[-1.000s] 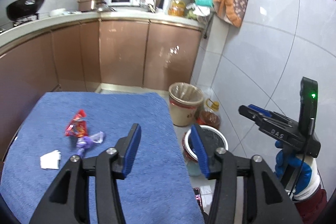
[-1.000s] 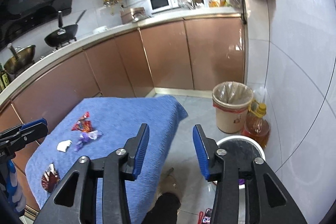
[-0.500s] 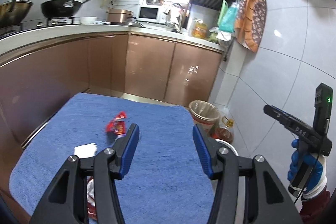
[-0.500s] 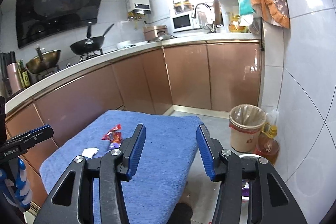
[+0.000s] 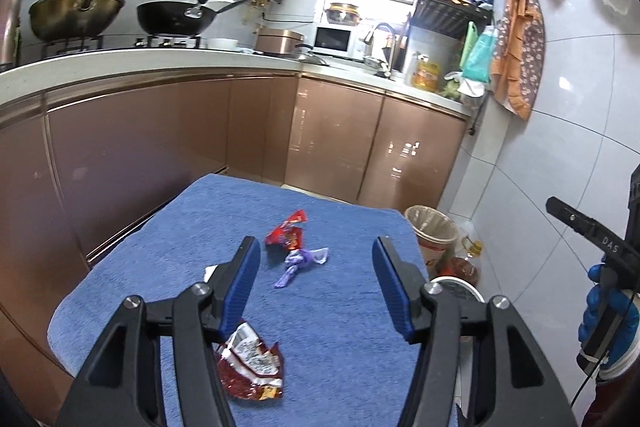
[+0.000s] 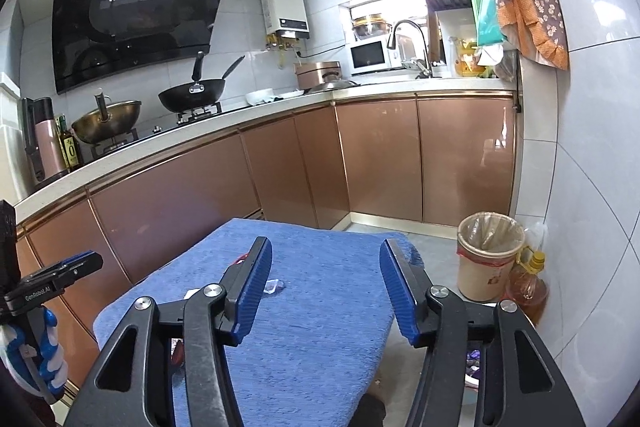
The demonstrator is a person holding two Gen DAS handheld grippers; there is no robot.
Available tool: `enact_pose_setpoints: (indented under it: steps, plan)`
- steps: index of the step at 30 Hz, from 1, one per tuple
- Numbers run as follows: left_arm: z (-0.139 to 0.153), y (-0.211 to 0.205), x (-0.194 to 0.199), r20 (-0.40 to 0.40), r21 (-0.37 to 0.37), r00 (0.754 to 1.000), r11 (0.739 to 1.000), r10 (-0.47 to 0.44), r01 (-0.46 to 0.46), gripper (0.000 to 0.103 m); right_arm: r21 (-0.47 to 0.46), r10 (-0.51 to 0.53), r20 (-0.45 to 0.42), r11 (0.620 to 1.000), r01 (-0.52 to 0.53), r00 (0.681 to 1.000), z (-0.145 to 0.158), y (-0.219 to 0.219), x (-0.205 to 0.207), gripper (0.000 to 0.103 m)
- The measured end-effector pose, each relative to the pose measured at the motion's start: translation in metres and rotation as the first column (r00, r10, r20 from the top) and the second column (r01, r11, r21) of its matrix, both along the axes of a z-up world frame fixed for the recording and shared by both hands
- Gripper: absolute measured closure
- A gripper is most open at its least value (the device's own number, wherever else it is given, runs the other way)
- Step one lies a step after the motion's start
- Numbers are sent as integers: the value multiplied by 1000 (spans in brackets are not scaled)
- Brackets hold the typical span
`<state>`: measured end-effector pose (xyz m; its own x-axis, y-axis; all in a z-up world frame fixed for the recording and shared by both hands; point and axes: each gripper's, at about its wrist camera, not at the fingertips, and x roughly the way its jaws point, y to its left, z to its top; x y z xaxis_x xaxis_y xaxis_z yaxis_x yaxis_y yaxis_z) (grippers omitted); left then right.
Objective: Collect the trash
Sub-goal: 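Lower left tool onto the red-and-white snack bag and close on it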
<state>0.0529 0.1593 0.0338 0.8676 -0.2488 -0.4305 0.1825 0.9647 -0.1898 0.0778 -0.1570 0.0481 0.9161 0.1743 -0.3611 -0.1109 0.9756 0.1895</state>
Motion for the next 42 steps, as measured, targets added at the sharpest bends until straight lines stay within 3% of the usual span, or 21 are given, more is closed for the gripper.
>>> enact_pose_setpoints:
  steps: [22, 42]
  plan:
    - [-46, 43, 17, -98, 10, 992, 997, 79, -79, 45, 22, 25, -56, 999, -24, 998, -22, 24, 25, 47]
    - [-98, 61, 51, -231, 84, 973, 996, 17, 3, 45, 18, 21, -145, 1000, -19, 989, -50, 33, 64, 46]
